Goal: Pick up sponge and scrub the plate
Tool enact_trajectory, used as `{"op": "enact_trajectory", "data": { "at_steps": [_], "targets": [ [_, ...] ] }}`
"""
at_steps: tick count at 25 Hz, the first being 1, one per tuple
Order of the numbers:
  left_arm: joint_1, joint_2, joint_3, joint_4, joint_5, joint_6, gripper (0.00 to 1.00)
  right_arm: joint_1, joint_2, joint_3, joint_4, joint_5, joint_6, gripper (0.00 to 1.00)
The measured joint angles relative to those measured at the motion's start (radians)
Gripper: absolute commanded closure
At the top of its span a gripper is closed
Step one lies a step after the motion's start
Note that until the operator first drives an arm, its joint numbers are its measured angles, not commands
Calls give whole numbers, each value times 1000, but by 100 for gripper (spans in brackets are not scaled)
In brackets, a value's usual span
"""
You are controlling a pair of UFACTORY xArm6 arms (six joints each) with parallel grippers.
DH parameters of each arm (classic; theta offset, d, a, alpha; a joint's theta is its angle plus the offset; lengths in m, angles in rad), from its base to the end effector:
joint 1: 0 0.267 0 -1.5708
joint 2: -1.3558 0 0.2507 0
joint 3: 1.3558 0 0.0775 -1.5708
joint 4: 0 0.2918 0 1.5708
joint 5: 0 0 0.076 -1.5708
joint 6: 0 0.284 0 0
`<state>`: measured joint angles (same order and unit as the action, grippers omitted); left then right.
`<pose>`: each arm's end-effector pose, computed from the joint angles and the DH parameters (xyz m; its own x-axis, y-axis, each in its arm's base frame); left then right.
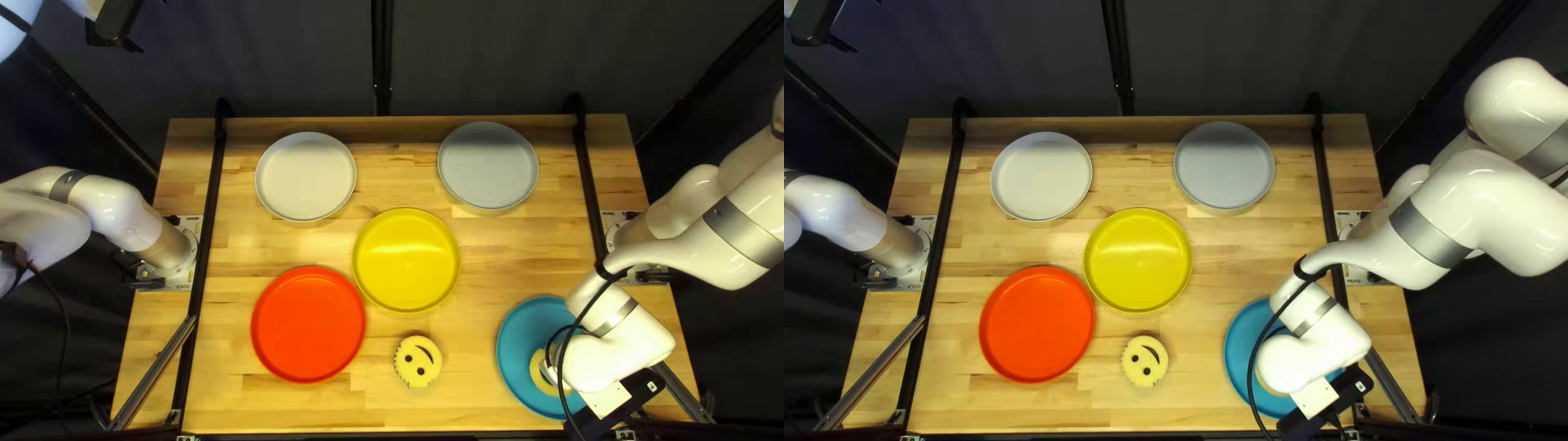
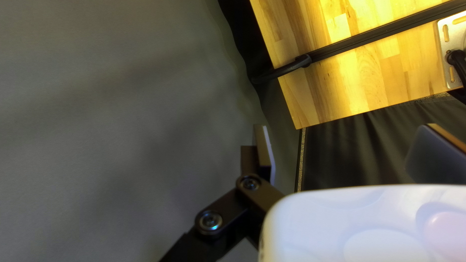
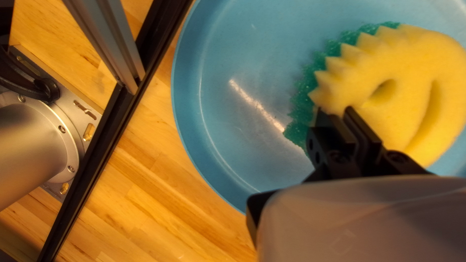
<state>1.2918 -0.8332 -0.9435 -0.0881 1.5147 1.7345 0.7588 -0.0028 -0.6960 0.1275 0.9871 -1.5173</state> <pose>0.0983 0.2540 0.3533 0.8973 -0.4393 0.0428 -0.4130 -0.8700 -0.2694 0.1957 0.2197 0.0457 -0.5713 0.8181 0.0663 0.7731 0.5635 -0.2912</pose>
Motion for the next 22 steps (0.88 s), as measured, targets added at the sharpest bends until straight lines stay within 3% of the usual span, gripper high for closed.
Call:
{"op": "enact_trajectory", "data": {
  "at_steps": [16, 22],
  "targets": [
    [0, 0, 0, 0, 0, 0, 0, -192, -105, 152, -20, -58, -70, 100],
    [0, 0, 0, 0, 0, 0, 0, -141, -74, 103, -15, -46, -40, 100]
  ]
}}
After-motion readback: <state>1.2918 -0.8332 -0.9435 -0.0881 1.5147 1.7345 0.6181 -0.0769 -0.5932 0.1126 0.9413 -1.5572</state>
